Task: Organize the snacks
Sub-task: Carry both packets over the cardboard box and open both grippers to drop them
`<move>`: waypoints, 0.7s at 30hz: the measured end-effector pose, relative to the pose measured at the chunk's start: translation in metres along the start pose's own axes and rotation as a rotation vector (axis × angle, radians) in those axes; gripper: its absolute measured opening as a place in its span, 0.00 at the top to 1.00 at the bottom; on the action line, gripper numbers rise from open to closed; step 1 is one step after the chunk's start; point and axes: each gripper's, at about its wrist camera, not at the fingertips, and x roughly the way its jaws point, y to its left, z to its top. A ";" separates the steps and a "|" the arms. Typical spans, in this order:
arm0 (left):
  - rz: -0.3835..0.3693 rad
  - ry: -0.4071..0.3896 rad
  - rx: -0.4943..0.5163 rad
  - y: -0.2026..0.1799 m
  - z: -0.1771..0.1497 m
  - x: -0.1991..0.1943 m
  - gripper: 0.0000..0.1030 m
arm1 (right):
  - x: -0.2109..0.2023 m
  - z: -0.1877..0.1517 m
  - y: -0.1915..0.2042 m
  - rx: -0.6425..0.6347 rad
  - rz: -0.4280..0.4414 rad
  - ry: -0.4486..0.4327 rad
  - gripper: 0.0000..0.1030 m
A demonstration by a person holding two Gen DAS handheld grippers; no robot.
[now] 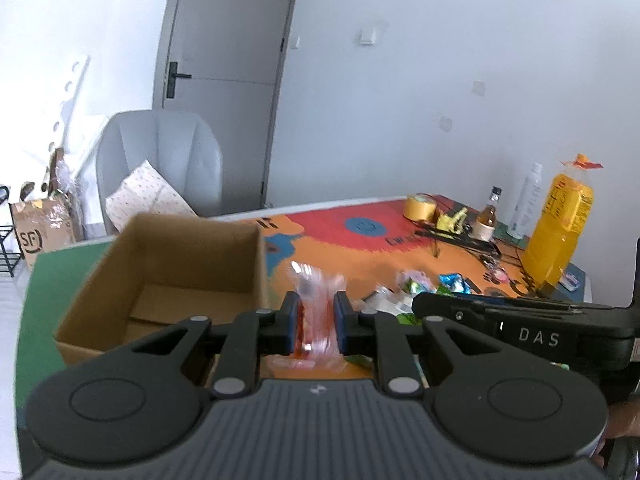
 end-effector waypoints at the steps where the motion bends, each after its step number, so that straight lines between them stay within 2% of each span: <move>1: 0.005 -0.005 -0.001 0.003 0.002 -0.001 0.86 | 0.002 0.001 0.003 -0.003 0.006 -0.002 0.66; 7: 0.052 -0.020 -0.019 0.026 0.009 -0.001 0.88 | 0.020 0.009 0.019 -0.013 0.046 -0.001 0.66; 12: 0.048 0.009 -0.047 0.040 0.005 -0.004 0.88 | 0.032 0.013 0.026 -0.010 0.072 0.005 0.66; 18: 0.074 0.035 -0.103 0.058 -0.002 -0.003 0.83 | 0.044 0.017 0.036 0.004 0.107 0.013 0.66; 21: 0.091 0.026 -0.117 0.065 -0.004 -0.008 0.75 | 0.052 0.019 0.043 0.002 0.132 0.022 0.66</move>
